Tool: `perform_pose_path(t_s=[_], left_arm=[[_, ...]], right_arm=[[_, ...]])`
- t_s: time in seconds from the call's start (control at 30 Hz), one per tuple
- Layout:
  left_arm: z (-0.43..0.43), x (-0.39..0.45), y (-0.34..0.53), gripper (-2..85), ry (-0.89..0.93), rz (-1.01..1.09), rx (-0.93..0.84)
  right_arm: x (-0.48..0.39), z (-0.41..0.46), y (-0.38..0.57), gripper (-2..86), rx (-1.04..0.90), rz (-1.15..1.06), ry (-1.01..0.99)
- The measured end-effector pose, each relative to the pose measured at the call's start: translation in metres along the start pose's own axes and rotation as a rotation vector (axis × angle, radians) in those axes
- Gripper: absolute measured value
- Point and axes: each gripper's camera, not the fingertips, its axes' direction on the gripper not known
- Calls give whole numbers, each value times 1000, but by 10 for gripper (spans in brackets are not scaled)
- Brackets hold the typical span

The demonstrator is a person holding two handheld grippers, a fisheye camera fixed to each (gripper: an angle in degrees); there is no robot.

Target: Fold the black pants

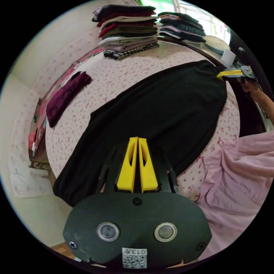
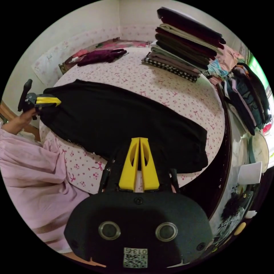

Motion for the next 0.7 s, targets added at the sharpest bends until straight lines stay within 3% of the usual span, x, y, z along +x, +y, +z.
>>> perform_pose_path(t_s=[0.1, 0.33, 0.4, 0.7], left_arm=[[5, -26, 31, -3, 54, -67, -75], [-21, -101, 121, -4, -62, -334, -48], [-11, -113, 136, -4, -1, -317, -128], [-36, -146, 187, -3, -39, -343, -8]], right_arm=[[-29, 40, -19, 2, -159, 23, 23], [-98, 31, -101, 4, 57, -60, -17], [-129, 41, -139, 5, 57, -138, -94], [-339, 117, -345, 27, 85, -625, -310]])
